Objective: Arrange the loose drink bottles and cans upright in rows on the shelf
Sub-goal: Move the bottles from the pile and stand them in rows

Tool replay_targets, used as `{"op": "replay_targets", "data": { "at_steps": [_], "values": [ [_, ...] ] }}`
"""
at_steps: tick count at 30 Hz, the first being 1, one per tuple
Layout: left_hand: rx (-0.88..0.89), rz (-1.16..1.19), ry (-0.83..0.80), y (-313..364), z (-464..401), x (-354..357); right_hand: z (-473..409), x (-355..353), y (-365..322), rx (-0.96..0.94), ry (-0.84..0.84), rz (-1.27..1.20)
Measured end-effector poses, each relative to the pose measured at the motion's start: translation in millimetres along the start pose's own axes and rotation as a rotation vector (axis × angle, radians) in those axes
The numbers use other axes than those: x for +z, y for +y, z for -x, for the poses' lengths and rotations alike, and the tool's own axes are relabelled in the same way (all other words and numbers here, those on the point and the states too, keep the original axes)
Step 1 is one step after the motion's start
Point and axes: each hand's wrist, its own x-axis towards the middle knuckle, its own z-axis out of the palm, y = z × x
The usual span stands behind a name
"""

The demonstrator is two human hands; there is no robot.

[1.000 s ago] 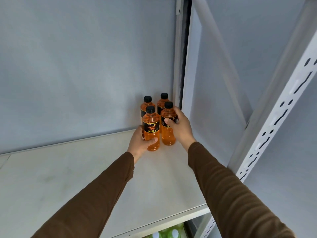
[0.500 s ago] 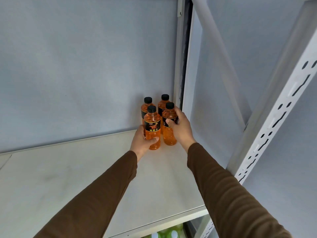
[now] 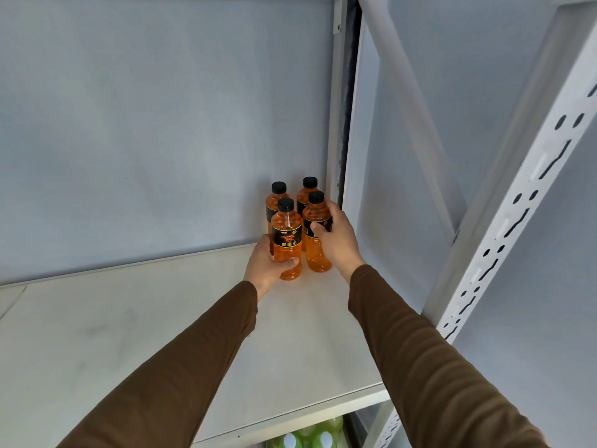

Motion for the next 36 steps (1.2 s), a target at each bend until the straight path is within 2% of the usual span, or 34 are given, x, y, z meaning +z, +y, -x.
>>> {"op": "replay_targets", "data": {
  "at_steps": [5,11,16,18,23,36],
  "values": [
    [0.009,-0.162,0.014,0,10,-8,2,-1,-4,0.012,0.009,0.003],
    [0.066,-0.665,0.009,0,34,-37,11,-4,-20,-0.026,0.105,0.061],
    [0.163,-0.911,0.033,-4,59,-73,38,0,-41,-0.293,0.275,0.180],
    [0.197,-0.965,0.061,-6,72,-91,53,7,-53,-0.398,0.285,0.211],
    [0.198,-1.030,0.120,-16,113,-142,95,46,-77,-0.508,0.135,0.263],
    [0.147,-1.053,0.201,-67,252,-329,229,229,-155,-0.472,-0.164,0.292]
  ]
}}
